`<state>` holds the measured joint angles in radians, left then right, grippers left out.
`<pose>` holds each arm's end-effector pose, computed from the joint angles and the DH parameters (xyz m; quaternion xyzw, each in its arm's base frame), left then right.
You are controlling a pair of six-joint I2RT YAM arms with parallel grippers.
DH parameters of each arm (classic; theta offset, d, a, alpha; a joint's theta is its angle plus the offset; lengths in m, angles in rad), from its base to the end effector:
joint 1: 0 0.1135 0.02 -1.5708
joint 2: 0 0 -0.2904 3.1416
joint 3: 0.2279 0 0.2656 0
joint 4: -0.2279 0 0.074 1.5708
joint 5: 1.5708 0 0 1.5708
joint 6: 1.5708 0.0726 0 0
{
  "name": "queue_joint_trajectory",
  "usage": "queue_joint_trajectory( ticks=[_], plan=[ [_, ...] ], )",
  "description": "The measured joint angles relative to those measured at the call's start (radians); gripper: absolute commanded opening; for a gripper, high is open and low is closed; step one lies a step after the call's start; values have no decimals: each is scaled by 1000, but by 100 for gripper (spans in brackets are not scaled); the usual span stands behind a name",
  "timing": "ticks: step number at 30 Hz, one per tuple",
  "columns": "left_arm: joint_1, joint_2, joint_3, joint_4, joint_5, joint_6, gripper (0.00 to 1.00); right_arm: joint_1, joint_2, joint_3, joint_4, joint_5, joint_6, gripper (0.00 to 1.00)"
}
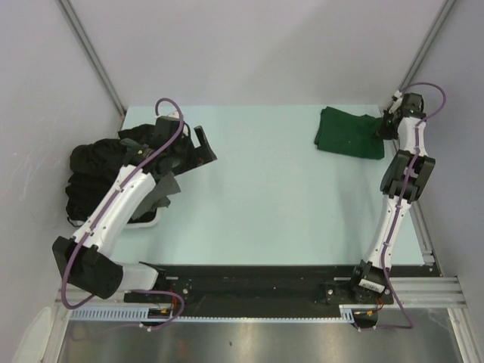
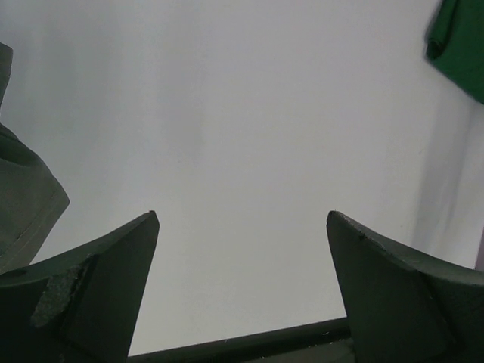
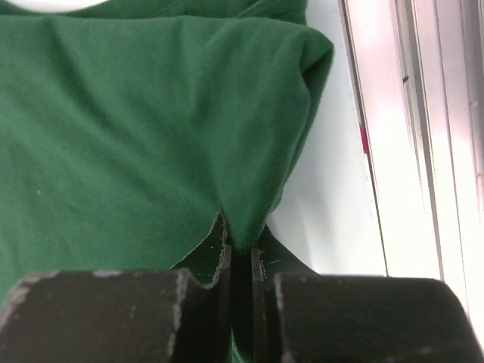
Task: Fold and stack the t-shirts
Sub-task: Put the neatly folded tshirt into the corner of the board with the right arm
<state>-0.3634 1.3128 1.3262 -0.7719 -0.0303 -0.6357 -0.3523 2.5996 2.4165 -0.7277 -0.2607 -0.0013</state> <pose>0.2907 -0.1082 0.3569 -0.1306 0.9092 -0.1770 0.3534 0.5907 -0.1972 0.1613 0.1223 0.9310 0.0645 0.3379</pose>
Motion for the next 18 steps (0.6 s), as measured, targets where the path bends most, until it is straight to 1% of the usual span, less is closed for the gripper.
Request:
queue_joint_trajectory(
  ticks=[5, 11, 12, 13, 14, 15, 16, 18],
  plan=[
    [0, 23, -5, 18, 27, -13, 98, 9, 0, 0, 11, 20, -51, 0],
    [0, 24, -16, 51, 51, -20, 98, 13, 11, 6, 97, 19, -58, 0],
    [0, 24, -16, 52, 53, -20, 98, 13, 18, 10, 110, 21, -58, 4],
    [0, 28, -14, 52, 53, -20, 98, 13, 25, 12, 121, 22, -58, 28],
    [0, 32, -13, 53, 54, -20, 98, 13, 31, 12, 131, 24, -57, 44],
    [0, 41, -10, 53, 58, -21, 98, 13, 36, 12, 136, 26, -54, 56],
    [0, 51, -4, 53, 61, -22, 98, 12, 42, 12, 142, 27, -55, 76],
    [0, 73, 8, 55, 64, -24, 98, 12, 47, 12, 145, 43, -56, 95]
  ],
)
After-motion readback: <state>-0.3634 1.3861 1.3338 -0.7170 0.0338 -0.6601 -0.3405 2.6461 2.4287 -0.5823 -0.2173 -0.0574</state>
